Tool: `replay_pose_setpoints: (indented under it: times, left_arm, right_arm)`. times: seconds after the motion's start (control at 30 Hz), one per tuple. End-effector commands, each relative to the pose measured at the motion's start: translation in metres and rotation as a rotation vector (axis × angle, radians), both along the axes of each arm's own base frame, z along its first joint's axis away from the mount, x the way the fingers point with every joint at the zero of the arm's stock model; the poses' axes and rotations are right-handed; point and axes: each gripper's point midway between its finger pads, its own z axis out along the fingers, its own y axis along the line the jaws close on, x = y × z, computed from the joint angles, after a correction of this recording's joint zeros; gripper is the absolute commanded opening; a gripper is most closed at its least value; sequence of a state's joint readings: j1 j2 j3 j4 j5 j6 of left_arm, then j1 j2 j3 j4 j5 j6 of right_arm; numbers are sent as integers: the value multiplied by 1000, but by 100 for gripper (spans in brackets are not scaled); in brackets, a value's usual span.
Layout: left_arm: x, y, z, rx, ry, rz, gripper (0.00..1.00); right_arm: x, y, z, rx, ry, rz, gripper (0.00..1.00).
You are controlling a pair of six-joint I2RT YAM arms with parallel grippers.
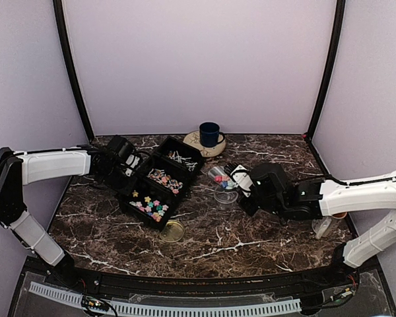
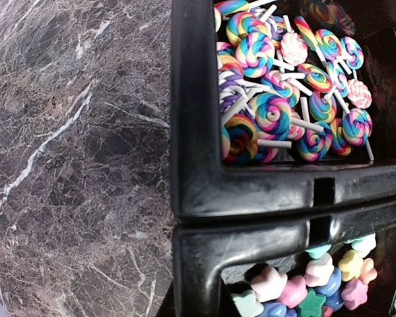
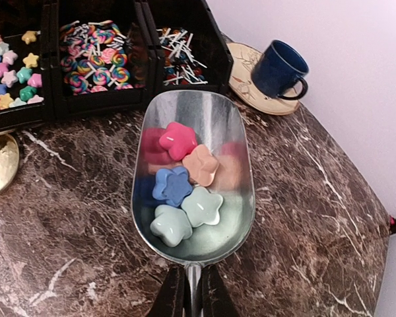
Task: Pack the candies
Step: Place the fake candies in the packing box.
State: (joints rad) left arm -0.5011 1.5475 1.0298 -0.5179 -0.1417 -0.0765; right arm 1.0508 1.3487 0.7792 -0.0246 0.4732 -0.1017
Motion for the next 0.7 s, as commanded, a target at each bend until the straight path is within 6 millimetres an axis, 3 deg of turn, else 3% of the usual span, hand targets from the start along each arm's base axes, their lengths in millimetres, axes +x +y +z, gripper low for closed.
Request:
replay_pose_setpoints:
  times: [0.0, 0.33, 0.67]
  left_arm:
    - [25, -12, 37, -95, -134, 25, 0]
    - [26, -9, 43, -92, -163, 39, 0]
    - [26, -8, 46, -94, -178, 44, 0]
  right_arm:
    - [4, -28, 3, -33, 7, -124, 0]
    - [-9, -54, -1, -84, 99, -198, 0]
    - [-16, -53, -9, -167, 184, -182, 0]
